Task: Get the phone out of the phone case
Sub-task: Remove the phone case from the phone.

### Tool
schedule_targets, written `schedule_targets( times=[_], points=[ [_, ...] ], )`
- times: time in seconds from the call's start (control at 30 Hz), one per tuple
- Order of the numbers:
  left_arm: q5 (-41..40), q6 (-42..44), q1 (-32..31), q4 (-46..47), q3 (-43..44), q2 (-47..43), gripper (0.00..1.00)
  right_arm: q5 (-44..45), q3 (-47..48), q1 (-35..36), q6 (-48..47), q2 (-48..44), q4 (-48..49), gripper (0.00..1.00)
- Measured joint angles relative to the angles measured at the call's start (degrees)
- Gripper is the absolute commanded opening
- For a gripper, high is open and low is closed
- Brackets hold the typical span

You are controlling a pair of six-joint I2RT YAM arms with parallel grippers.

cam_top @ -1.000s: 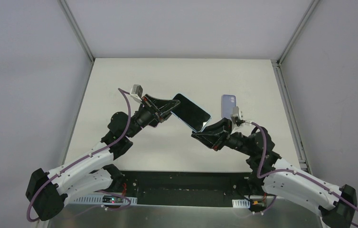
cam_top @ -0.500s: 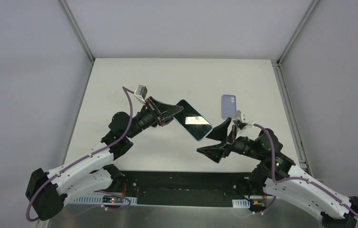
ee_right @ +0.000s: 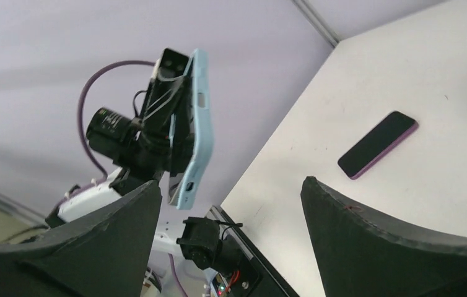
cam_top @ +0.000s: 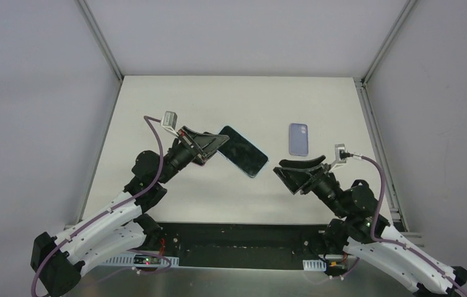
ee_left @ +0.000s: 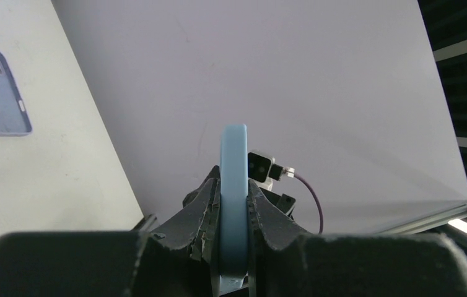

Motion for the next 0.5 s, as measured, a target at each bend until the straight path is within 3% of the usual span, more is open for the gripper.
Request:
schedule_targets(
  times=[0.23,0.5],
  points=[
    [-0.96,3.5,0.0,-0.22,-1.9,-1.42,0.0,7.43,-4.09,-0.02,11.74,2.67,6.47,0.86],
    [-0.92,5.27,0.0,-0.35,-3.08,-1.49,0.0,6.21,-4.02,-0.02,19.15,10.4,12.85,0.84]
  ],
)
